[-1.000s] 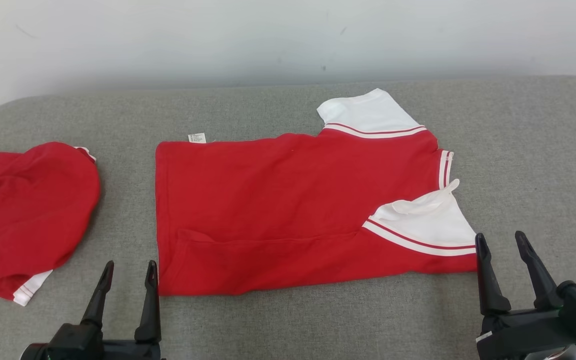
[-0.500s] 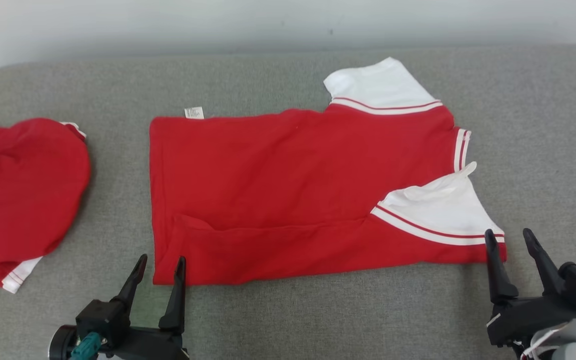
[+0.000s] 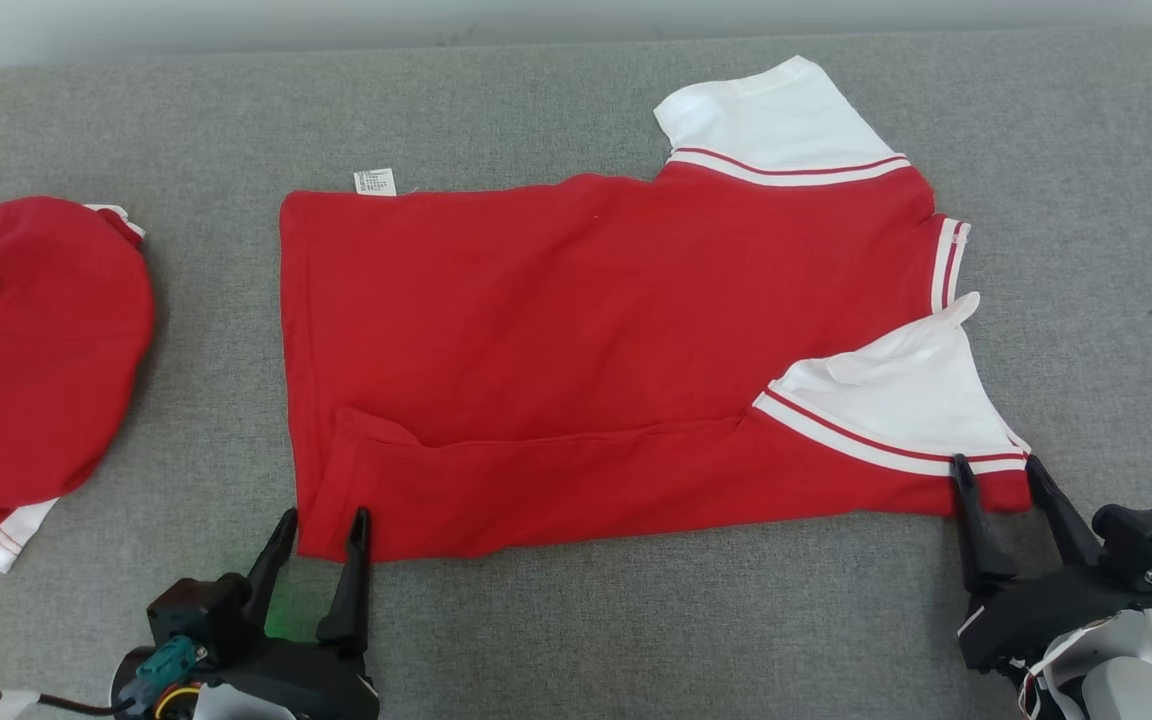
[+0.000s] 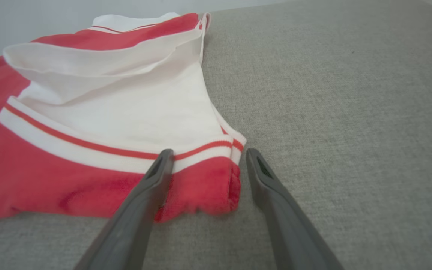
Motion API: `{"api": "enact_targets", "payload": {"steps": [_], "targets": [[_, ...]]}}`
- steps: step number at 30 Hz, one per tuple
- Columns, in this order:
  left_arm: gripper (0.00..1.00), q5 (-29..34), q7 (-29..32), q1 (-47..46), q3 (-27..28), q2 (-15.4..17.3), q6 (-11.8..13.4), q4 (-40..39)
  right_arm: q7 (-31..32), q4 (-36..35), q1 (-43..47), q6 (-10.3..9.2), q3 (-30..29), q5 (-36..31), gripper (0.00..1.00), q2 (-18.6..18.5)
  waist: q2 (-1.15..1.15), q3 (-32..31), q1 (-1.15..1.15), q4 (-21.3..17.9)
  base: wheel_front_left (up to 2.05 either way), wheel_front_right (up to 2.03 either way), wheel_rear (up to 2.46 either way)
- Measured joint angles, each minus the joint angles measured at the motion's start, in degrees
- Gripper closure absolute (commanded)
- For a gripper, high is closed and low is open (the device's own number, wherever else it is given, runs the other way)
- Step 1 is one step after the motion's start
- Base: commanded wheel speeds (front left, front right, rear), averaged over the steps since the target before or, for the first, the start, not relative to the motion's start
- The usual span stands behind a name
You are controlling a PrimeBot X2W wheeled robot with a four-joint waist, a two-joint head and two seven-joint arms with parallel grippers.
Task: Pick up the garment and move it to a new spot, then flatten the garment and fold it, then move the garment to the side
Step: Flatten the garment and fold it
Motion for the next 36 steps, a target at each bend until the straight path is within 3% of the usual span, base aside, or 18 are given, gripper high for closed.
{"api": "enact_targets", "payload": {"steps": [1, 2, 3, 4, 5, 7, 8, 16, 25, 32, 36], "targets": [[0.0, -0.2, 0.2, -0.1, -0.1, 0.0, -0.1, 0.2, 0.0, 0.3, -0.1, 0.01, 0.1, 0.5, 0.0, 0.0, 0.0, 0.0, 0.0, 0.0, 0.0, 0.0, 0.0], [0.09, -0.4, 0.7, -0.2, -0.1, 0.0, -0.4, 0.4, -0.1, 0.6, -0.3, 0.01, 0.2, 0.7, 0.0, 0.0, 0.0, 0.0, 0.0, 0.0, 0.0, 0.0, 0.0], [0.51, -0.4, 0.7, -0.2, -0.1, 0.0, -0.4, 0.4, -0.1, 0.6, -0.3, 0.01, 0.2, 0.7, 0.0, 0.0, 0.0, 0.0, 0.0, 0.0, 0.0, 0.0, 0.0], [0.65, -0.6, 0.7, -0.2, -0.1, 0.0, -0.5, 0.4, -0.1, 0.9, -0.5, 0.01, 0.5, 1.1, 0.04, 0.0, 0.0, 0.0, 0.0, 0.0, 0.0, 0.0, 0.0], [1.0, -0.8, 1.1, -0.2, -0.2, -0.1, -0.6, 0.6, -0.1, 1.2, -0.7, 0.01, 0.8, 1.6, 0.55, 0.0, 0.0, 0.0, -0.01, 0.0, 0.0, 0.0, 0.0], [1.0, -1.7, 1.8, -0.3, -0.4, -0.1, -1.1, 0.8, 0.0, 1.5, -1.0, 0.01, 1.5, 2.4, 0.93, -0.1, 0.0, -0.1, -0.01, -0.1, 0.0, 0.0, 0.0], [1.0, -1.8, 1.9, -0.3, -0.5, -0.1, -1.1, 0.8, 0.0, 1.6, -1.2, 0.01, 1.9, 3.0, 1.0, -0.1, 0.0, -0.1, -0.01, -0.1, 0.0, 0.0, 0.0], [1.0, -3.4, 3.4, 0.7, -0.3, 0.4, -1.6, -2.1, 0.3, -0.3, -0.5, 0.02, 2.7, 6.7, 1.0, -1.0, 0.0, -0.8, -0.01, 0.1, 0.0, 0.0, 0.0], [1.0, -5.6, 10.2, 6.2, -0.8, 4.3, -2.6, -11.0, 4.8, -12.2, 8.9, 0.02, -1.3, 9.1, 1.0, -1.4, 0.0, -3.1, -0.01, 0.8, 0.0, 0.0, 0.0], [1.0, -6.5, 14.4, 11.4, -0.3, 6.6, -1.0, -17.3, 9.4, -21.7, 19.2, 0.02, -5.6, 7.6, 1.0, 3.5, 0.0, -4.5, -0.01, 0.9, 0.0, 0.0, 0.0], [1.0, -7.2, 15.4, 14.0, 0.1, 6.8, 0.3, -19.5, 11.1, -23.8, 21.9, 0.02, -6.0, 6.3, 1.0, 5.6, 0.0, -4.8, -0.01, 0.2, 0.0, 0.0, 0.0]]}}
